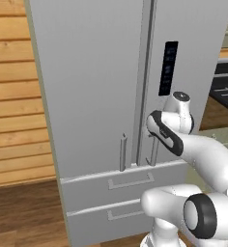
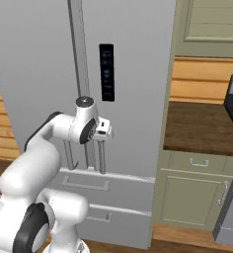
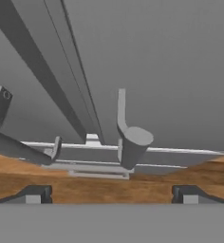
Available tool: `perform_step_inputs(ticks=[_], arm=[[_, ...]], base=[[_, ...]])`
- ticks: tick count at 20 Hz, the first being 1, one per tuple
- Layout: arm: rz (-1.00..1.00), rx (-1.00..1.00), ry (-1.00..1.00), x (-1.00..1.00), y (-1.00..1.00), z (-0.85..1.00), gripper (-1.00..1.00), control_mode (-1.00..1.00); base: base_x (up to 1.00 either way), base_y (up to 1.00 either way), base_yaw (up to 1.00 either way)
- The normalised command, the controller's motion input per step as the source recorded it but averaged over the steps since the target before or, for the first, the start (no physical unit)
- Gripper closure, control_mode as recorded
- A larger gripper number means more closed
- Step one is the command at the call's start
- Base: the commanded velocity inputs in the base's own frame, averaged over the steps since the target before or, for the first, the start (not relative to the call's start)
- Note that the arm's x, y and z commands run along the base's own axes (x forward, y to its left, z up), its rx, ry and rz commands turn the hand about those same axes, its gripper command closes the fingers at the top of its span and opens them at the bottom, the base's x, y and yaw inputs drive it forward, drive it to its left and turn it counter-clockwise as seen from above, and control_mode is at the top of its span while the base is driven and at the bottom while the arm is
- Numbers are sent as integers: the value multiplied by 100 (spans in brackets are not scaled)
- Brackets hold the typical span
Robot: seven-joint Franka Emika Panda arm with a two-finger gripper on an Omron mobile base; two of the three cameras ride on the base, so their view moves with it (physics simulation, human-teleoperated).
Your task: Take the strawberry from the fridge and place it on top of the pancake, located on the dining counter.
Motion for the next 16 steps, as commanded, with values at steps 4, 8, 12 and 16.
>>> perform_step_inputs(ticks=[4, 8, 12, 16], arm=[[0, 0, -6, 26, -3, -17, -100, -100], [0, 0, -11, 14, -11, -17, -100, -100], [0, 0, -8, 4, -12, -15, -100, -100], [0, 0, 0, 18, -4, -8, -100, -100]], base=[[0, 0, 0], [0, 0, 0], [0, 0, 0], [0, 0, 0]])
